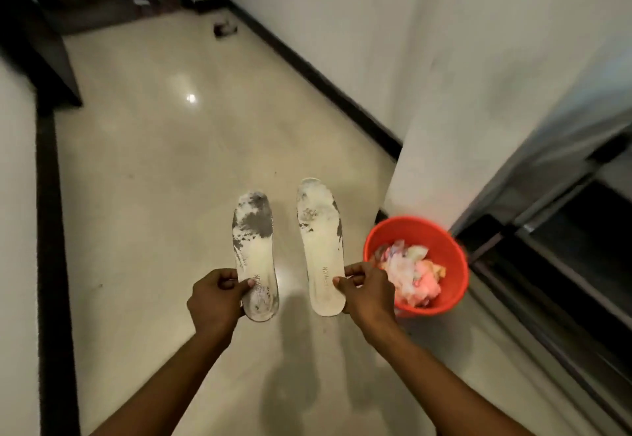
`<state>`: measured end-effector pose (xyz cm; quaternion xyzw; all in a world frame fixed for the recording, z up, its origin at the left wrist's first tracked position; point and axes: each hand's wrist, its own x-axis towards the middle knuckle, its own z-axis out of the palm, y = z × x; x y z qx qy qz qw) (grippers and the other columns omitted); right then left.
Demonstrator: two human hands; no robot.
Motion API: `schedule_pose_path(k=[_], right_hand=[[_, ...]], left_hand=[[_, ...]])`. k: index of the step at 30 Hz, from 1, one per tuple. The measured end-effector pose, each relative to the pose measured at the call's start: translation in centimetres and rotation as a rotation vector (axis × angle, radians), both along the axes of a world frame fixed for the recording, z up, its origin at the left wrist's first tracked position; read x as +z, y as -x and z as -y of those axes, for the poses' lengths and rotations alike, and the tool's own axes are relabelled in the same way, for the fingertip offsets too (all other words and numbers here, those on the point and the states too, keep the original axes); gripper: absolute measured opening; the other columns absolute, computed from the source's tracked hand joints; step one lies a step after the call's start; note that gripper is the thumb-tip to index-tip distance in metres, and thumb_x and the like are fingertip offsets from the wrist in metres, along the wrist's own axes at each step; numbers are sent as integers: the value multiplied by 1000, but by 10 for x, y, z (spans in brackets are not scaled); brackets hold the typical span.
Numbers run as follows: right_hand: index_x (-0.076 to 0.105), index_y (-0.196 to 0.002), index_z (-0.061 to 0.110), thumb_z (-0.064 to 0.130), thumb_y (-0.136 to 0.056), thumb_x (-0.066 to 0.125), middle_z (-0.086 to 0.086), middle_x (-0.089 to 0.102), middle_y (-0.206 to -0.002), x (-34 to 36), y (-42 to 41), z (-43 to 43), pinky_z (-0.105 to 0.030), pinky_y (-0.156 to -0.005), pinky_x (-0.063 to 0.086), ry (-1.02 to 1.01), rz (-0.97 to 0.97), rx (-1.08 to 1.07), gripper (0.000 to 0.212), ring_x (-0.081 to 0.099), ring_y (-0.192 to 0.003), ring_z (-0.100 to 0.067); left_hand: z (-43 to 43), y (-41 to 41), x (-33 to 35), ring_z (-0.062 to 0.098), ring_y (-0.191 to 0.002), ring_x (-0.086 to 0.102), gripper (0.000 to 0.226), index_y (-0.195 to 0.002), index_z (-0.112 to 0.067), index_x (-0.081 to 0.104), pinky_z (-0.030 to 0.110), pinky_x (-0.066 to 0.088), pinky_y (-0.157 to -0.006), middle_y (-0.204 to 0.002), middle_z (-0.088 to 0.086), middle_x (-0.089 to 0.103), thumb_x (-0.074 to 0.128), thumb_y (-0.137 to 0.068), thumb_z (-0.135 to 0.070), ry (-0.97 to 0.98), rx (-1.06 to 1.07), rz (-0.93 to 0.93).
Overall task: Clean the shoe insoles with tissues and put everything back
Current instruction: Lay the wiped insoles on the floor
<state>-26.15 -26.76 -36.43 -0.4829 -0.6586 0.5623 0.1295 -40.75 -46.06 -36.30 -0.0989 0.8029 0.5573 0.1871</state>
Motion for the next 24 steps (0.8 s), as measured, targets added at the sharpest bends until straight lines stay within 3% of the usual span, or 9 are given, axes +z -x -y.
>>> schedule_pose_path(k=[4, 7, 12, 14, 18, 21, 24], right_hand=[[67, -86, 23, 16, -76, 81, -3, 71, -81, 140, -19, -25, -47, -53, 60, -144, -173, -87, 18, 71, -72, -24], [69, -86, 21, 17, -77, 82, -7, 72, -76, 227, -51, -31, -48, -55, 60, -217, -240, -147, 17, 72, -63, -26], [69, -88, 15, 13, -80, 82, -9, 72, -75, 323, -123, -26, -43, -51, 61, -319, -273, -269, 15, 71, -59, -25], [69, -87, 15, 14, -81, 81, -8, 72, -79, 343, -156, -21, -37, -51, 61, -339, -286, -336, 14, 72, -65, -22], [70, -80, 18, 14, -80, 82, -3, 72, -76, 354, -219, -18, -40, -55, 62, -338, -263, -453, 13, 71, -67, -18], [69, -78, 22, 16, -78, 84, 3, 71, -74, 345, -273, -17, -39, -64, 63, -334, -207, -558, 16, 71, -71, -13], [69, -79, 21, 15, -78, 84, 3, 71, -74, 315, -332, -9, -38, -62, 63, -283, -113, -649, 16, 70, -71, -11]], left_hand=[[-27, -2, 145, 34, -84, 75, 27, -89, -15, 75, 51, 64, -64, -90, 19, 73, 90, -70, -3, -199, -111, -141], [-38, -21, 232, 32, -82, 75, 26, -87, -15, 76, 51, 64, -62, -84, 17, 74, 91, -69, -3, -300, -190, -230], [-50, -71, 318, 30, -77, 77, 24, -87, -13, 77, 48, 64, -62, -81, 14, 76, 91, -70, -4, -373, -310, -299], [-57, -93, 336, 31, -76, 76, 24, -87, -13, 77, 49, 64, -63, -80, 13, 77, 91, -70, -5, -374, -360, -311], [-78, -137, 350, 31, -75, 76, 23, -87, -12, 76, 49, 64, -62, -80, 13, 77, 91, -70, -4, -363, -458, -321], [-102, -173, 342, 30, -73, 76, 24, -87, -12, 76, 49, 64, -62, -79, 10, 77, 91, -70, -6, -312, -576, -301], [-127, -217, 319, 28, -73, 76, 24, -86, -15, 76, 46, 64, -59, -78, 5, 78, 92, -70, -9, -242, -732, -293]])
